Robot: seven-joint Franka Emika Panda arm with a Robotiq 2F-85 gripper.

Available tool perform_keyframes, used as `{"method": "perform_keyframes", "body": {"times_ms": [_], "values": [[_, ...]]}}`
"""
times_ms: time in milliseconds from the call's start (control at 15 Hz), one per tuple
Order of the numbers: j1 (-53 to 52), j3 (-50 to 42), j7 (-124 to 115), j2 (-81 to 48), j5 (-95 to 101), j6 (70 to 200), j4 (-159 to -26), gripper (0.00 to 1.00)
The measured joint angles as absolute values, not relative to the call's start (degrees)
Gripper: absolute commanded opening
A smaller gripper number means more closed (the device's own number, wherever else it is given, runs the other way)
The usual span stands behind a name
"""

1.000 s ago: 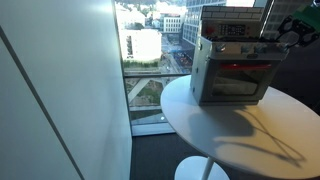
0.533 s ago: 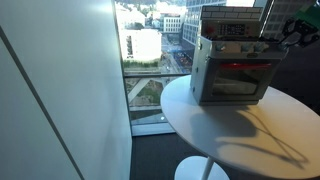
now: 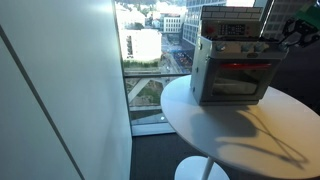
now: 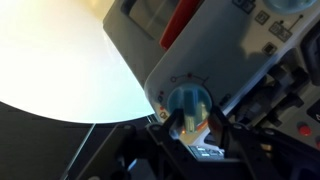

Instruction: Turn the knob on the far right to the right

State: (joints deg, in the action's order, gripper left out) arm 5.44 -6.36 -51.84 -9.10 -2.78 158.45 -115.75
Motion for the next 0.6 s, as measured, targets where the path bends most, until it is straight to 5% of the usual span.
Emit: {"method": "perform_keyframes", "body": {"times_ms": [600], "values": [[5.43, -6.44, -62.57, -8.61, -2.75, 159.34, -116.90, 0.10]]}}
